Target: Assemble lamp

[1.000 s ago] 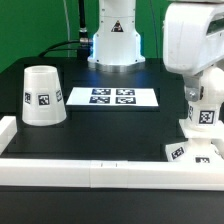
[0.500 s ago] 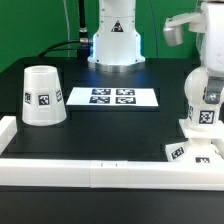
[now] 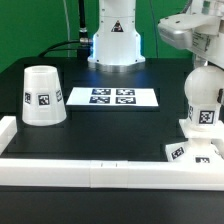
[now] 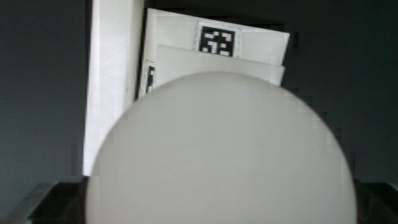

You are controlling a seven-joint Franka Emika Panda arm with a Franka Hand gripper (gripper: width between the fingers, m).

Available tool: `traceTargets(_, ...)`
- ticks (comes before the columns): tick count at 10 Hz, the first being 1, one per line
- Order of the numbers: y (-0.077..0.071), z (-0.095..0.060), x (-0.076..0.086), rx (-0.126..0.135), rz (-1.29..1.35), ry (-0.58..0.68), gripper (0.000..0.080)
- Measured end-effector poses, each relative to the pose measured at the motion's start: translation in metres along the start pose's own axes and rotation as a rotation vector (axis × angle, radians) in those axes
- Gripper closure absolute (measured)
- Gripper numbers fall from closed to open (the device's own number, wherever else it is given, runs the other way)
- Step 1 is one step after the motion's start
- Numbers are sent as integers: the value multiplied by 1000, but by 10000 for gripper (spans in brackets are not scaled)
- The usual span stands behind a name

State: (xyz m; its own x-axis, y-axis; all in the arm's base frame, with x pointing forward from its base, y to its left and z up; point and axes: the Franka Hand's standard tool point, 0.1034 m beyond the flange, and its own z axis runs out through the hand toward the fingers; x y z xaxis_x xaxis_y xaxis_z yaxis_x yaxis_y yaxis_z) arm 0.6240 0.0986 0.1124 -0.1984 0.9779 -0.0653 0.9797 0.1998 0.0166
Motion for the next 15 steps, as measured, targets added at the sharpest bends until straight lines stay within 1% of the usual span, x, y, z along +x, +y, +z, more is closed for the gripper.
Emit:
traceTargets(1,0,0,-2,0,-40,-2,100)
traceTargets(2,0,0,-4,0,-99,-10,127)
traceTargets(3,0,0,-5,0,-110,-12,127)
traceTargets(4,0,0,-6,0,-100,-12,223)
traceTargets(7,0,0,-6,0,-45,-11,223)
traceTargets(10,-1,0,-6,5,259,1,223)
traceTargets(11,-3,1,-6,25,358,1,222)
traceTargets(13,-2,1,-5,65,571,7,222)
traceTargets(14,-1,1,-5,75,661,7,222)
traceTargets(15,0,1,-4,80,759,12,222)
